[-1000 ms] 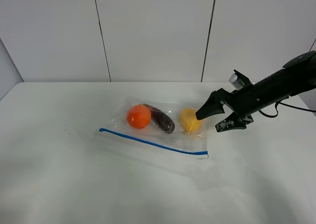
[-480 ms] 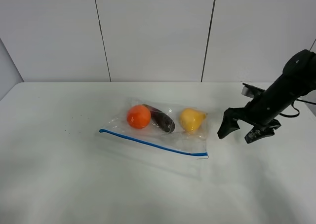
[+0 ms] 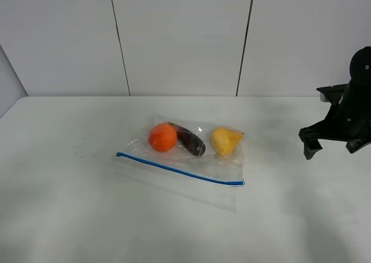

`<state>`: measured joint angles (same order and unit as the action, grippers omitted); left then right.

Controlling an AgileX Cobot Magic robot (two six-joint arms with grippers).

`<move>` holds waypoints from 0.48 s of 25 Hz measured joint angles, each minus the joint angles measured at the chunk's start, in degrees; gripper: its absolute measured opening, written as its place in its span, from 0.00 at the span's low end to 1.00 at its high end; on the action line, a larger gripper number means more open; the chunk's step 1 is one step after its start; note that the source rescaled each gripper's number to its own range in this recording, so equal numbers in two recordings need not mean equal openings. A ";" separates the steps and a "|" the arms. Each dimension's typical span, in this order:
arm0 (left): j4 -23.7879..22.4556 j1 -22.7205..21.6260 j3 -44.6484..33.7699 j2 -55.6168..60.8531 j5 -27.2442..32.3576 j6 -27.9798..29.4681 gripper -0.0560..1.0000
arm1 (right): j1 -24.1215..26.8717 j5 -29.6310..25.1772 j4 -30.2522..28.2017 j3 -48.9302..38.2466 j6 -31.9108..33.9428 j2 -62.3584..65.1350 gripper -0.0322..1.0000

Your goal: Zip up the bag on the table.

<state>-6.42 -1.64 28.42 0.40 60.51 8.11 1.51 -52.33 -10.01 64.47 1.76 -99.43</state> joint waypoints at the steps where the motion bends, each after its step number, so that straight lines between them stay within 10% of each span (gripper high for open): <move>1: 0.00 0.00 0.00 0.00 0.00 0.00 1.00 | 0.00 -0.05 -2.27 0.00 1.56 0.98 1.00; 12: 0.00 0.00 0.00 0.00 0.00 0.00 1.00 | 0.67 1.43 4.30 0.00 -1.76 16.19 1.00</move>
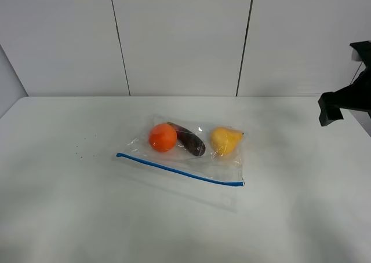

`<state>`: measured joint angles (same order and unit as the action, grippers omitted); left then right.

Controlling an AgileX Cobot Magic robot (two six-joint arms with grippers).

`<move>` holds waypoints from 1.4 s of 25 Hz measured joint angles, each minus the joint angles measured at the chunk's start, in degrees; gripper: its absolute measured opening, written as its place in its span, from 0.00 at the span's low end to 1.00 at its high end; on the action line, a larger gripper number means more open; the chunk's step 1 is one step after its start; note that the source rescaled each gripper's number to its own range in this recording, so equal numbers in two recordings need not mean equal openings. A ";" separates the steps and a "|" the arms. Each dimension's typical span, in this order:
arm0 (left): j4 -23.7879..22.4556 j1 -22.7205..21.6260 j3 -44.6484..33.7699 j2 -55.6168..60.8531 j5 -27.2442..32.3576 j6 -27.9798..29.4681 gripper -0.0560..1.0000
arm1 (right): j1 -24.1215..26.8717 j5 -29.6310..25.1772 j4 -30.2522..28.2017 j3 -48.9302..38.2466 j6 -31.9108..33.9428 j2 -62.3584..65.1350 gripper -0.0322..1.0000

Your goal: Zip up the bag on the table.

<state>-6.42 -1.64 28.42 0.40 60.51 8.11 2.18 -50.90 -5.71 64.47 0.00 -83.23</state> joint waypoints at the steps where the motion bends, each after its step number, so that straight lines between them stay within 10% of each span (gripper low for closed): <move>1: 0.00 0.00 0.00 0.00 0.00 0.00 1.00 | 0.17 0.01 0.26 -0.15 0.00 1.30 1.00; 16: 0.00 0.00 0.00 0.00 0.00 0.00 1.00 | 2.20 10.17 2.35 -23.65 0.00 33.88 1.00; 35: 0.00 0.00 0.00 0.00 0.00 0.00 1.00 | 0.99 -3.66 7.35 -24.79 -4.31 66.10 1.00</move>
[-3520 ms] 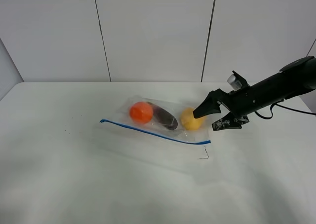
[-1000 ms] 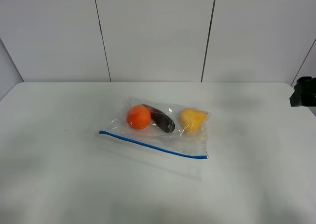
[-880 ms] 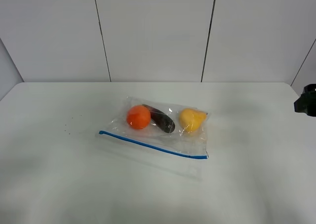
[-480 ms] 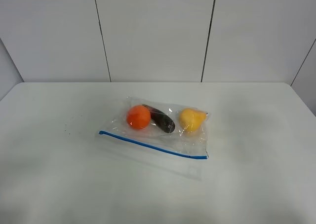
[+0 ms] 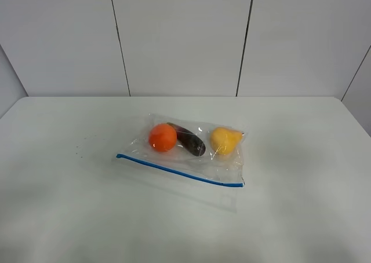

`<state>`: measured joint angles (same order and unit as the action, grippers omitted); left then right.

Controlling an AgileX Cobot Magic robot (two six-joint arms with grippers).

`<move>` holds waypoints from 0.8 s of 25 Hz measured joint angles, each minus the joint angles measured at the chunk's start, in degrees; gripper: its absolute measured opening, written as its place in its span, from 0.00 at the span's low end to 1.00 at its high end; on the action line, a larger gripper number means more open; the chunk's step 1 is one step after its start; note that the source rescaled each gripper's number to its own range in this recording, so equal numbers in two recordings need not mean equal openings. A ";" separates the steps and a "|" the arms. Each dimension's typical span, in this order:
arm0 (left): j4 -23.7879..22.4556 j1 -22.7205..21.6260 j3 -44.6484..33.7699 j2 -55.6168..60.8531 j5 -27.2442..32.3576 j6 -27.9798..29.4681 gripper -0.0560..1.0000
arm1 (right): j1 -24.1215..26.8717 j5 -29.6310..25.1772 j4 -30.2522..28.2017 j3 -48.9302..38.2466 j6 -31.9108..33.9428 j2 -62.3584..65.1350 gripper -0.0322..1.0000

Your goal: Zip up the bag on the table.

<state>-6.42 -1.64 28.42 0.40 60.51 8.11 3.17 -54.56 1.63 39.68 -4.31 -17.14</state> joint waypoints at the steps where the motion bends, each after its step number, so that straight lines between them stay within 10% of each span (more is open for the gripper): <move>1: 0.00 0.00 0.00 0.00 0.00 0.00 1.00 | 0.00 -0.16 0.31 -0.06 -0.07 1.49 1.00; 20: 0.00 0.00 0.00 0.00 0.00 0.00 1.00 | 0.00 -4.24 2.06 -5.76 1.70 17.36 1.00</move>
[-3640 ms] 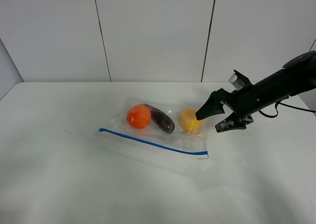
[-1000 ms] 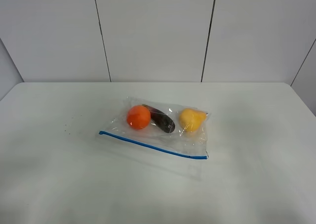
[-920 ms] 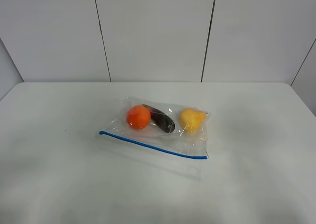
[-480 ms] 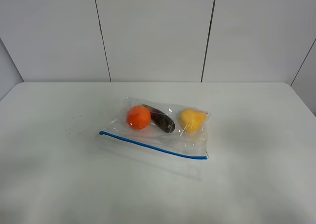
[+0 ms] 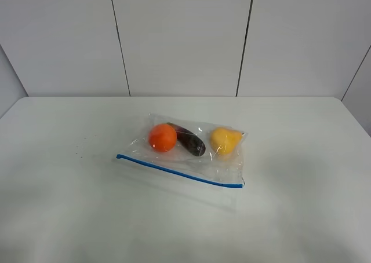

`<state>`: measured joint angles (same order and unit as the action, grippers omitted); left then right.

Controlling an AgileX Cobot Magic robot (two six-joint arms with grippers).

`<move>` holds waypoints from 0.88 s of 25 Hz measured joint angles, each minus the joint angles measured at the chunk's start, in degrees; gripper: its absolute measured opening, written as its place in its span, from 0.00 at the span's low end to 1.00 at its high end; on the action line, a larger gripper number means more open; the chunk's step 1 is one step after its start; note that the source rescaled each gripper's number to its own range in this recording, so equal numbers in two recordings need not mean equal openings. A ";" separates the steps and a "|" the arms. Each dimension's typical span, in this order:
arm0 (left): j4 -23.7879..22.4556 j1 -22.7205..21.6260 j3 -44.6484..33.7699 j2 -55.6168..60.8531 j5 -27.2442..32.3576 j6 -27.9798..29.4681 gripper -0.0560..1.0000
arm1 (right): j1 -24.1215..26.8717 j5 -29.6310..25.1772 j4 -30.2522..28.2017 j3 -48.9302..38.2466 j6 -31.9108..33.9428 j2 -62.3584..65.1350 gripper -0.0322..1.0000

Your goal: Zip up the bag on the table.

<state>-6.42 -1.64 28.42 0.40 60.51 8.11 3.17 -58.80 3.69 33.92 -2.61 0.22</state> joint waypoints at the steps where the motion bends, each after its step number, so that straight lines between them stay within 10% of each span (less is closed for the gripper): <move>1: 0.00 0.00 0.00 0.00 0.00 0.00 1.00 | 0.00 -0.05 0.03 -0.07 0.00 0.00 1.00; 22: 0.00 0.00 0.00 0.00 0.00 0.00 1.00 | 0.00 0.21 0.00 -5.11 0.00 0.00 1.00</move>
<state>-6.42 -1.64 28.42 0.40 60.51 8.11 3.17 -58.59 3.70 28.81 -2.61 0.22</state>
